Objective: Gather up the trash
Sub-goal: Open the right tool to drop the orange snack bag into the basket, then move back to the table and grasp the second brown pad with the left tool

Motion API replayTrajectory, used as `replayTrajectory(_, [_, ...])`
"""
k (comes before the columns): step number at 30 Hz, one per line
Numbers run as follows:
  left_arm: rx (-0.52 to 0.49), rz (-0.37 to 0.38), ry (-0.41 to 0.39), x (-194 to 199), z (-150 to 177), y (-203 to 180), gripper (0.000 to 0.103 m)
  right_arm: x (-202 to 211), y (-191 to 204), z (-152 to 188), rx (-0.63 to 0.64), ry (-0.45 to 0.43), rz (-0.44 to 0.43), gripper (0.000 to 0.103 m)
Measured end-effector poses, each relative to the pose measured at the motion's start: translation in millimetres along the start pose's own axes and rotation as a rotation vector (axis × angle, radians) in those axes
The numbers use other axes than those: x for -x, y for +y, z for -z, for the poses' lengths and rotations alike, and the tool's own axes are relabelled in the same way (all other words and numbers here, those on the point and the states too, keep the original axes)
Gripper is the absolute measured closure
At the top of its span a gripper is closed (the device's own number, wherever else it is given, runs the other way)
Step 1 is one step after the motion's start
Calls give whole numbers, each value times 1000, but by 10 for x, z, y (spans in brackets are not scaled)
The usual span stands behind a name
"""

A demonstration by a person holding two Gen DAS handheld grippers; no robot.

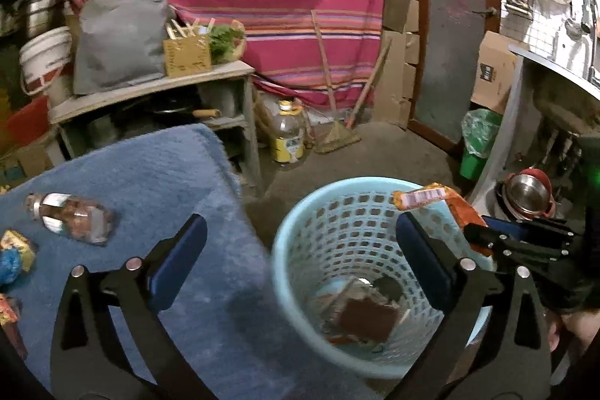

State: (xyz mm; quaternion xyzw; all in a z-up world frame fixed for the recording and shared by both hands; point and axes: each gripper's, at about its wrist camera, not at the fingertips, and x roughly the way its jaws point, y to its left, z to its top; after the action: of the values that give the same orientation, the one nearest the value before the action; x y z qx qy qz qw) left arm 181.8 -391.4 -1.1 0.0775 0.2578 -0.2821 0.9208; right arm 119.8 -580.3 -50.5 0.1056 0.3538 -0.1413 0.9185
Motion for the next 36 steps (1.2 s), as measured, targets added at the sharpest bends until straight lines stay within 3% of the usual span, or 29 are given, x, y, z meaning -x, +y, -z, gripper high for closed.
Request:
replayTrajectory(9, [26,-95,-17,300,86,476,6,-117,293,-25,14,4,18,81])
replayTrajectory(10, [34,-101,-16,321,98,530,6,-116,337,-32,14,2,18,71])
replayTrajectory(11, [42,-110,-16,354,116,601,6,-111,357,-35,14,0,21,52])
replayTrajectory(12, [48,-118,-15,381,132,664,6,-102,397,-39,15,-5,34,43])
replayTrajectory(13, [54,-125,-13,401,148,718,6,-85,430,-33,19,-14,46,38])
replayTrajectory(15, [69,-139,-9,453,195,853,6,-73,490,-33,32,-16,63,38])
replayTrajectory(19, [99,-163,-4,584,301,1129,6,26,608,-6,38,-52,89,21])
replayTrajectory(23, [121,-203,2,743,436,1418,5,149,808,44,37,-79,67,19])
replayTrajectory(26, [130,-243,11,876,564,1656,5,223,1070,103,49,-102,37,10])
replayTrajectory(36, [215,-393,90,1245,1109,2629,5,368,2224,453,132,-165,-130,10])
